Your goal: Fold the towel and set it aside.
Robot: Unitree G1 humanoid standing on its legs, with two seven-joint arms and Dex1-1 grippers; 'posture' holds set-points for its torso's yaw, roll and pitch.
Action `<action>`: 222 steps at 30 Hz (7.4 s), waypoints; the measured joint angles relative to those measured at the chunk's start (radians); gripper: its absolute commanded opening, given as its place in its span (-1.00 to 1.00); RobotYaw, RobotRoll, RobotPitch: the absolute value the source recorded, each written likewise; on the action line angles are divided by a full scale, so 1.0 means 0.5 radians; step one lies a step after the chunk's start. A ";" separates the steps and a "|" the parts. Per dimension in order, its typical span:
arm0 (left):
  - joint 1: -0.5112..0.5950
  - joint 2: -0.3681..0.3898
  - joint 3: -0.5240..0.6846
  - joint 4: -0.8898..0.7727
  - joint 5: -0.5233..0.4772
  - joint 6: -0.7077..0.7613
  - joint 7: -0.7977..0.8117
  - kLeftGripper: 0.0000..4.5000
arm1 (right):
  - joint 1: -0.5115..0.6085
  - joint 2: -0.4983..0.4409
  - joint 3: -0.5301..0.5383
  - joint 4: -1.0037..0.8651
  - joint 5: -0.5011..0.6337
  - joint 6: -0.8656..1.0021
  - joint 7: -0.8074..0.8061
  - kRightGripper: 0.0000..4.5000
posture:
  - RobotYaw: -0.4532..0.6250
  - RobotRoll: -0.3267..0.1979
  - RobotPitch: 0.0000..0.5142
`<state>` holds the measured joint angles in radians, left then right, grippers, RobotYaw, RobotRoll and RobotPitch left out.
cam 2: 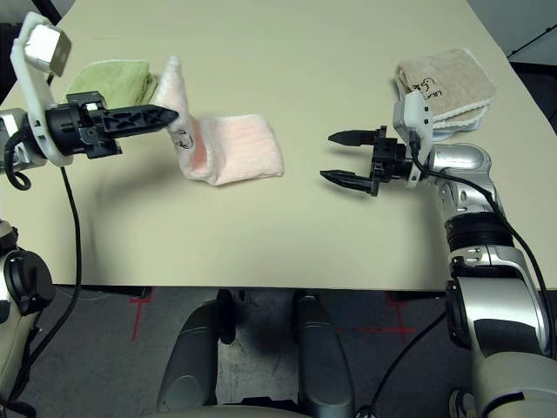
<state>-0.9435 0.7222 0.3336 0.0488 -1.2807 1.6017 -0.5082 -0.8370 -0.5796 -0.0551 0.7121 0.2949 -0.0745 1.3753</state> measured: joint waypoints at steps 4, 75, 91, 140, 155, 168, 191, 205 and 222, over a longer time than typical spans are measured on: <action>0.097 0.193 -0.124 -0.084 -0.127 0.003 -0.069 -0.98 | -0.003 0.004 -0.004 -0.004 0.009 0.042 -0.030 1.00 | -0.18 0.25 -0.08; -0.283 -0.920 -0.956 0.458 1.459 -0.850 -0.118 -0.16 | -0.047 -0.023 -0.003 0.093 -0.038 -0.080 0.046 1.00 | -0.21 0.25 -0.09; -0.220 -0.367 -0.707 -0.021 1.288 -0.692 -0.504 0.98 | -0.169 0.012 -0.010 0.168 -0.018 -0.085 0.039 1.00 | -0.18 0.25 -0.15; 0.445 -0.080 -0.745 0.078 1.754 -2.411 -1.317 1.00 | -0.656 0.415 0.094 0.835 -0.342 -0.544 0.016 -0.99 | -0.07 0.25 -0.12; 0.482 -0.033 -0.697 -0.008 1.739 -2.307 -1.290 1.00 | -0.640 0.376 0.222 0.989 -0.609 -0.408 -0.168 -0.99 | -0.10 0.25 -0.10; 0.509 -0.028 -0.674 -0.071 1.726 -2.258 -1.267 1.00 | -0.301 0.309 0.265 -0.148 -0.407 1.023 0.000 -0.99 | -0.11 0.25 -0.13; 0.551 -0.091 -0.681 -0.098 1.725 -2.283 -1.209 1.00 | -0.144 0.156 0.320 -0.756 -0.126 1.782 -0.345 -0.99 | -0.12 0.25 -0.14; 0.509 -0.141 -0.708 -0.047 1.711 -2.422 -1.346 1.00 | -0.033 0.145 0.326 -0.895 -0.064 1.671 -0.402 -0.99 | -0.14 0.25 -0.14; 0.412 -0.173 -0.757 0.377 1.812 -2.969 -1.722 1.00 | -0.036 0.116 0.349 -0.808 -0.067 1.456 -0.375 -0.99 | -0.16 0.25 -0.13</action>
<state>-0.7373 0.6359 -0.0448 0.2374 -0.3746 0.1173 -1.3691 -0.8549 -0.5214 0.1192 0.3081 0.2616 0.6534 1.1878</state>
